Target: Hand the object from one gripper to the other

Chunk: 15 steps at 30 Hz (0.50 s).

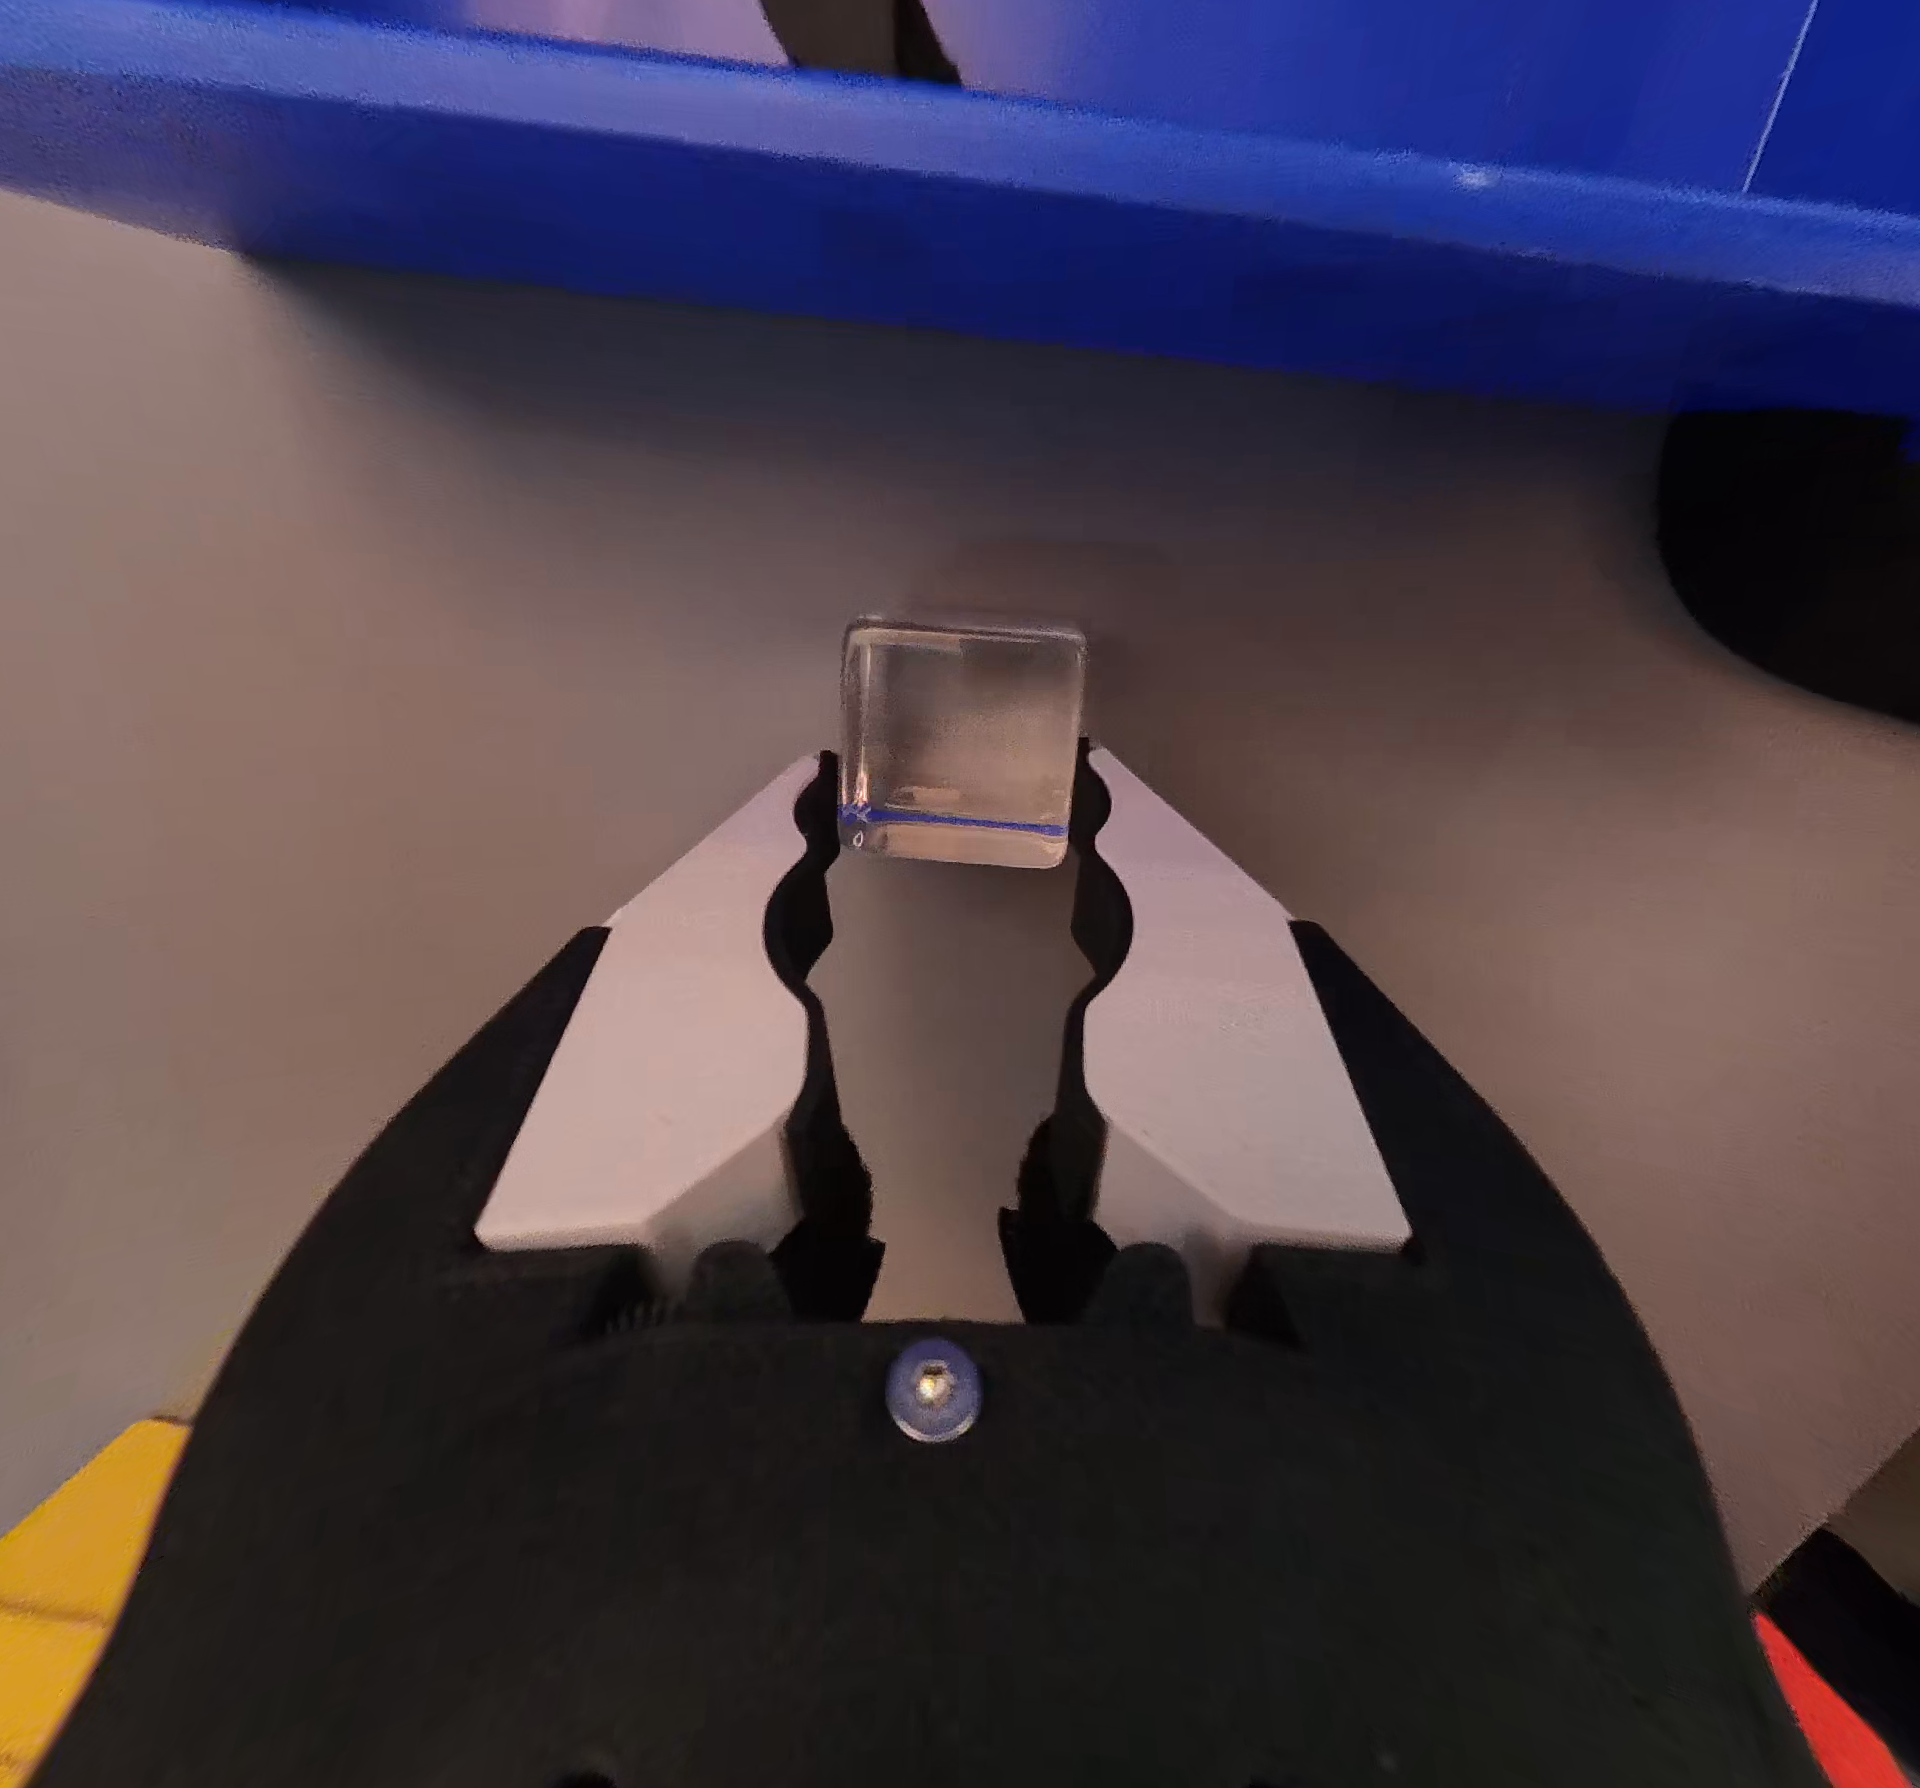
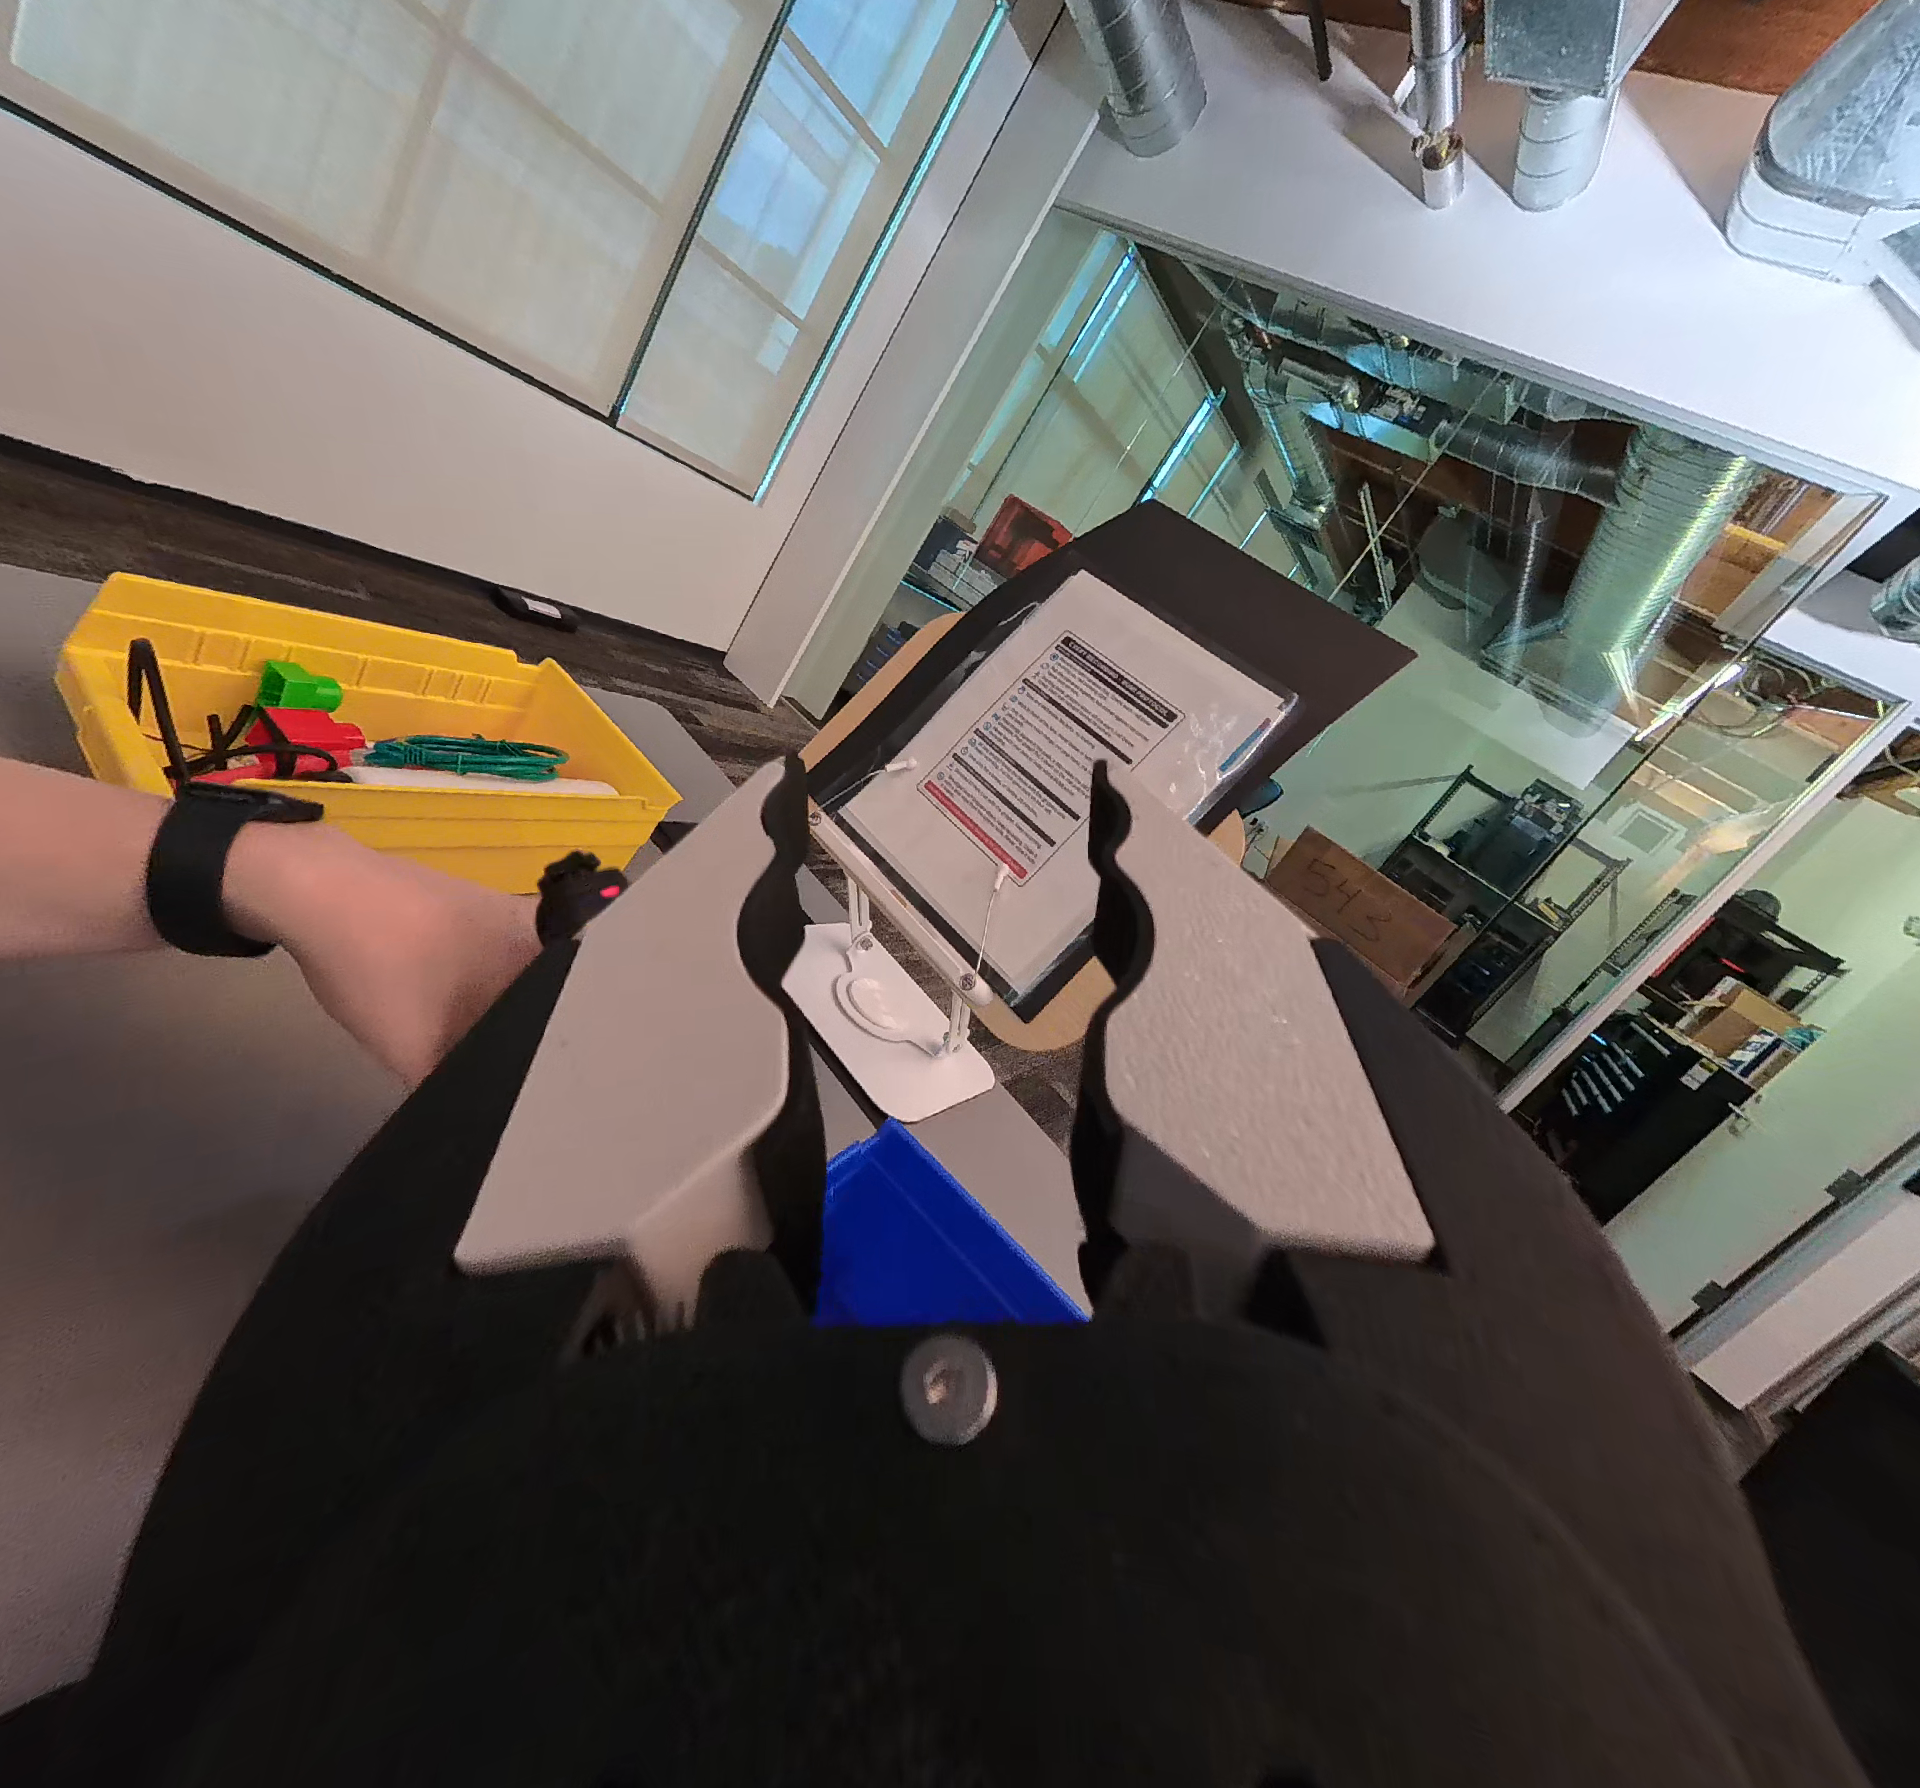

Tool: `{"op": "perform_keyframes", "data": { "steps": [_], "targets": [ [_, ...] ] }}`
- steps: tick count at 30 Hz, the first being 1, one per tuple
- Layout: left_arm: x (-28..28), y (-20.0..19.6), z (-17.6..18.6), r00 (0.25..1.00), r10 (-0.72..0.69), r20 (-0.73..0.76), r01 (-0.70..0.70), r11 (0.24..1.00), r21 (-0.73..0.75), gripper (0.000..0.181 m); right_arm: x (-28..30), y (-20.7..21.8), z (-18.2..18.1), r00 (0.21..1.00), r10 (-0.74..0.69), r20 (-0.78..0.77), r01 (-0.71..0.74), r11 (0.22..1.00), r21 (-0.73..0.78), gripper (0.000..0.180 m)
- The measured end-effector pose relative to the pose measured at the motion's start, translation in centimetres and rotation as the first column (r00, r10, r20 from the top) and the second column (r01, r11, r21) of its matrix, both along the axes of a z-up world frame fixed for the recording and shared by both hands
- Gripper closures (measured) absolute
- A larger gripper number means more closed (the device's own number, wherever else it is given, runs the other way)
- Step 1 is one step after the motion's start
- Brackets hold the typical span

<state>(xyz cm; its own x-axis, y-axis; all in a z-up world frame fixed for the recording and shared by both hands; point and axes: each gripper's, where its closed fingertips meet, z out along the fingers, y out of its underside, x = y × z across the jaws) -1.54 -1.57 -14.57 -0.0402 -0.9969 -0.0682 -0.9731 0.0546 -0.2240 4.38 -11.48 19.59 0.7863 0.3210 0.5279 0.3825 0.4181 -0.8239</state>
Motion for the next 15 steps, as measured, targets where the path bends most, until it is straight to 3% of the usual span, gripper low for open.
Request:
{"op": "perform_keyframes", "data": {
  "steps": [5,9,12,15],
  "targets": [
    [-0.6,0.8,3.7,0.979,0.067,0.194,-0.057,0.997,-0.059,0.138,0.5,-0.1,0.0,1.0,-0.007,-0.007,0.007,1.0,0.003,0.126],
    [-2.3,0.9,9.7,0.895,0.129,0.427,-0.062,0.984,-0.168,0.138,0.7,0.1,0.4,1.0,-0.007,-0.025,0.008,1.0,0.024,0.127],
    [-4.4,0.1,16.2,0.746,0.177,0.642,0.017,0.959,-0.284,0.138,0.4,0.0,1.7,0.999,-0.012,-0.046,0.017,0.995,0.102,0.126],
    [-7.8,-1.0,23.6,0.512,0.228,0.828,0.159,0.922,-0.352,0.138,-0.1,-0.8,4.4,0.996,-0.032,-0.078,0.052,0.961,0.271,0.127]
  ]
}}
